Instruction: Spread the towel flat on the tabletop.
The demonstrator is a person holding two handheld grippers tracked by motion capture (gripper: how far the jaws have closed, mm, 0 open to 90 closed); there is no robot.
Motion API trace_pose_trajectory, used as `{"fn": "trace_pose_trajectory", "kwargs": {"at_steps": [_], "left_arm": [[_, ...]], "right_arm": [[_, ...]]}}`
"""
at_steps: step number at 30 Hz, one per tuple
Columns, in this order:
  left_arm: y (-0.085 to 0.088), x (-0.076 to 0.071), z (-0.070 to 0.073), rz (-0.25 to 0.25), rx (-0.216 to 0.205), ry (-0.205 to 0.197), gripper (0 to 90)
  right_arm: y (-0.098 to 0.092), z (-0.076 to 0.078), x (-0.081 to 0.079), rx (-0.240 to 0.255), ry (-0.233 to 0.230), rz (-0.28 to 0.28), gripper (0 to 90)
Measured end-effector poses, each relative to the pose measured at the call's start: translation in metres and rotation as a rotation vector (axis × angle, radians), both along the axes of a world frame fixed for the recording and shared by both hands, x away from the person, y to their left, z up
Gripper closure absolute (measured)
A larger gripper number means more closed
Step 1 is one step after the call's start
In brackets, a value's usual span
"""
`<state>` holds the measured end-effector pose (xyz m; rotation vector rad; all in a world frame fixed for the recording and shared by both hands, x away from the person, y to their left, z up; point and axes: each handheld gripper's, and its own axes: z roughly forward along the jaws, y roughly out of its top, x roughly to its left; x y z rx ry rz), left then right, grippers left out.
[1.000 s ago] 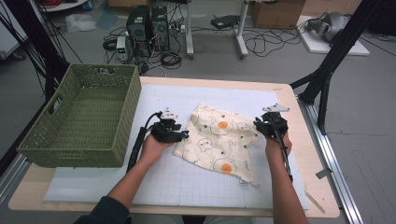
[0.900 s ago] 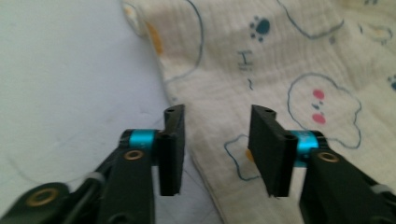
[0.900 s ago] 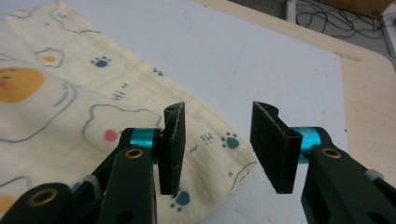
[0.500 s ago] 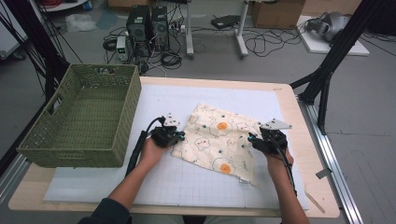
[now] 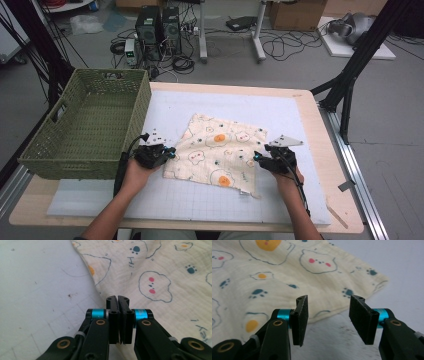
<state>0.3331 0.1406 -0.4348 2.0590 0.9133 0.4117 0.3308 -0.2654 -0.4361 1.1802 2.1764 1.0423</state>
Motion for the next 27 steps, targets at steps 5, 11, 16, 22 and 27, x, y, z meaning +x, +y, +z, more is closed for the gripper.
{"fn": "trace_pose_trajectory", "kwargs": {"at_steps": [5, 11, 16, 22, 27], "left_arm": [[-0.002, -0.007, -0.005, 0.001, -0.021, 0.004, 86.9], [0.002, -0.008, -0.004, 0.0, -0.052, -0.013, 86.8], [0.001, -0.009, -0.005, -0.01, -0.077, -0.015, 86.3], [-0.011, -0.013, -0.005, -0.075, -0.101, -0.026, 77.8], [-0.007, -0.011, -0.002, -0.016, -0.151, -0.023, 52.3]], "right_arm": [[0.018, -0.011, 0.006, -0.048, 0.052, 0.009, 52.3], [0.021, -0.009, 0.007, -0.084, 0.039, 0.074, 85.2], [0.01, -0.006, 0.023, -0.141, 0.041, 0.001, 86.0], [0.003, -0.006, 0.043, -0.236, -0.005, -0.122, 84.7], [-0.004, 0.001, 0.036, -0.163, -0.017, -0.109, 70.2]]}}
